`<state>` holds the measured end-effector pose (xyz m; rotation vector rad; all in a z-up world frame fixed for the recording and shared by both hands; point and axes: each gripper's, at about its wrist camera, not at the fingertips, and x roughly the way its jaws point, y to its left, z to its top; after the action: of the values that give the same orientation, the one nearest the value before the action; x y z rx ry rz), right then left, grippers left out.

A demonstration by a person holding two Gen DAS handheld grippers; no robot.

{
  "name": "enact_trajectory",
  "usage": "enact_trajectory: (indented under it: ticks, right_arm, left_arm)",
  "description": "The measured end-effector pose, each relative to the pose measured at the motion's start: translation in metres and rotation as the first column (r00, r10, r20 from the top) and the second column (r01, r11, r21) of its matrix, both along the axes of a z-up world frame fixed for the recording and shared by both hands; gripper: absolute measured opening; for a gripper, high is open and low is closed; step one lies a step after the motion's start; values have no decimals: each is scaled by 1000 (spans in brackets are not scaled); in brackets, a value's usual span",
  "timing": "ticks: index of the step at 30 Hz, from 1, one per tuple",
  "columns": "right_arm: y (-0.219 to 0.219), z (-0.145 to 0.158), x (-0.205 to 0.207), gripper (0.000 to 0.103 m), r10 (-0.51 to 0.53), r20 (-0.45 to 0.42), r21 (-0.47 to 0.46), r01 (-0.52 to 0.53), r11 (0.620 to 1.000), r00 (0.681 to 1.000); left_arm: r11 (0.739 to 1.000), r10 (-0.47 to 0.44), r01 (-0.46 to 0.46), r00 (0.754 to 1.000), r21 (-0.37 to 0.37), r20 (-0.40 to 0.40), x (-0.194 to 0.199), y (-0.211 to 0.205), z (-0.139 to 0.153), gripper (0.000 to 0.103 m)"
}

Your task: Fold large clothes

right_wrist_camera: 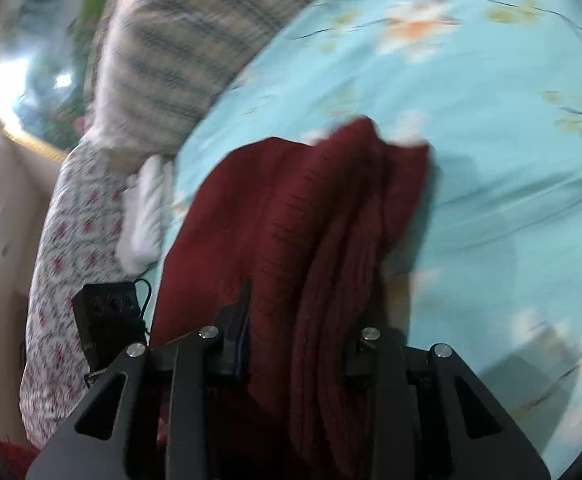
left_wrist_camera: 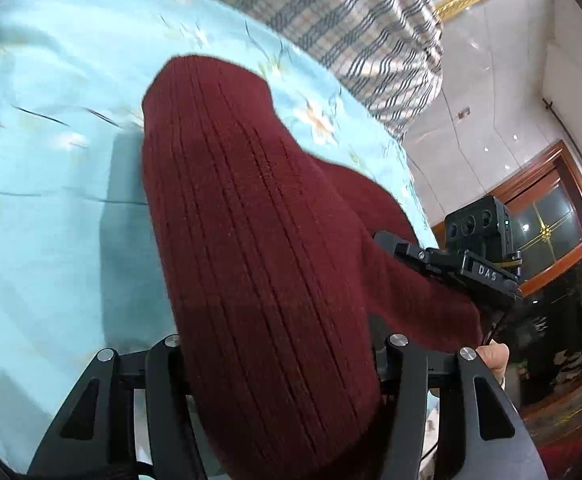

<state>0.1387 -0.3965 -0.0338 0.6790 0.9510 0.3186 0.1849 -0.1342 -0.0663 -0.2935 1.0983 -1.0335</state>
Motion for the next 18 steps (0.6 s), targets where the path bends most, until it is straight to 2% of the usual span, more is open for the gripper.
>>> enact_trajectory:
  ticks: [4, 7, 9, 12, 14, 18]
  right_arm:
    - [68, 1, 8, 33, 125, 61, 11, -126, 992, 990]
    - [107, -13, 20, 33, 187, 75, 39, -190, 981, 980]
    - [126, -27, 26, 33, 211, 60, 39, -214, 976, 976]
    - [149, -57, 36, 34, 224, -22, -29, -224, 974, 974]
    - [147, -65, 34, 43, 204, -38, -42, -206, 978, 978]
    - [132, -59, 26, 57, 150, -73, -48, -153, 987, 986]
  left_arm:
    - [998, 41, -44, 997, 44, 62, -13, 64, 27, 56]
    - [989, 85, -96, 991, 108, 104, -19, 106, 37, 56]
    - [981, 117, -133, 987, 142, 112, -19, 127, 30, 57]
    - [959, 157, -174, 983, 222, 94, -16, 141, -1, 62]
    - [962, 194, -205, 978, 181, 78, -17, 152, -17, 69]
    - [958, 238, -243, 970, 152, 48, -17, 155, -18, 77]
